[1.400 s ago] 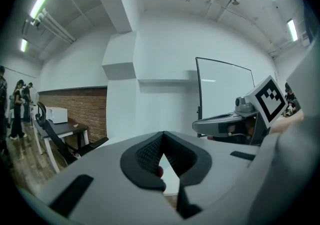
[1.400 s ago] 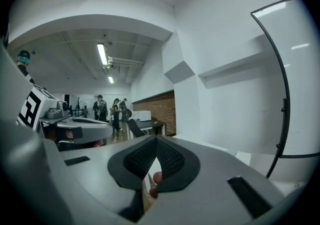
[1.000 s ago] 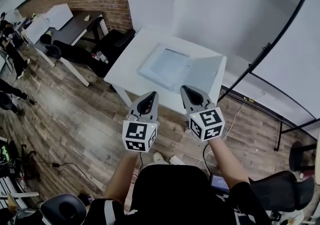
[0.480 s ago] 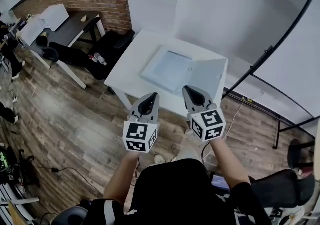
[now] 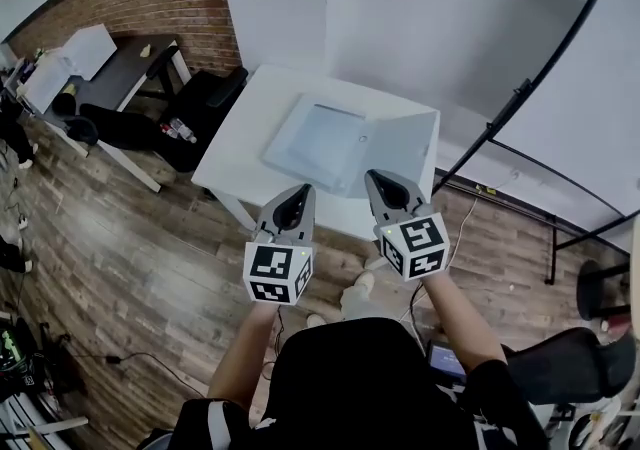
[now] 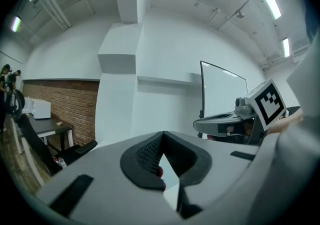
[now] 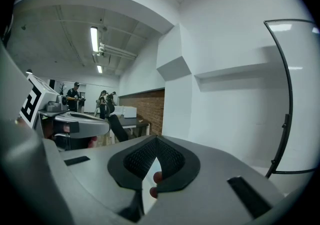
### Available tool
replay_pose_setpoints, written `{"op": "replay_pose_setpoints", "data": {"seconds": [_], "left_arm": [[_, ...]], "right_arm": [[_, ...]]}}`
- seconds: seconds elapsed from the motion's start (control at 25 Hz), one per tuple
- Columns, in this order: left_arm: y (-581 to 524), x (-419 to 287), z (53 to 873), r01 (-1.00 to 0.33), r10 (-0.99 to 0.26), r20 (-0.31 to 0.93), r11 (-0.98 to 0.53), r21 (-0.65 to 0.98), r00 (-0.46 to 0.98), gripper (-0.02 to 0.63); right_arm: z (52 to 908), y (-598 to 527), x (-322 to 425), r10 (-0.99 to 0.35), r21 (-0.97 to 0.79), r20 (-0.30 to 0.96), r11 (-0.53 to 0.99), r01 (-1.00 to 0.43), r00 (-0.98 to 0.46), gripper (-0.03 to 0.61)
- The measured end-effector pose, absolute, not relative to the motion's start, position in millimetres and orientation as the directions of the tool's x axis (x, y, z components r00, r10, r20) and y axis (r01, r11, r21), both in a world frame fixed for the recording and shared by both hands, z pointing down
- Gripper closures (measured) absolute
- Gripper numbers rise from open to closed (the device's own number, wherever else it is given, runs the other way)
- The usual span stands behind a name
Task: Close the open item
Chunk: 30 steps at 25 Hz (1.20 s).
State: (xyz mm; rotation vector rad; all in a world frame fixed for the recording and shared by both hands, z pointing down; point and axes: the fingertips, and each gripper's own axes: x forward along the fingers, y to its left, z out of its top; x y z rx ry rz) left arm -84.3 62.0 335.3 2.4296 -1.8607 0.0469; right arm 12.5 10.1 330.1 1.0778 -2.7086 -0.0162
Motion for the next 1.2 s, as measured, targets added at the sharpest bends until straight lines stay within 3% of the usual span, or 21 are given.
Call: {"op": "replay_pose_setpoints", "data": {"seconds": [1.2], "left_arm": [[-128,62,372,-0.881,-0.866,0.175,-0.473,0.015,0.468,0.603]], "right_arm": [[386,-165,166,-0.791,-0.024,0.276,0.562,-0.827,-0.546,0.540]]}}
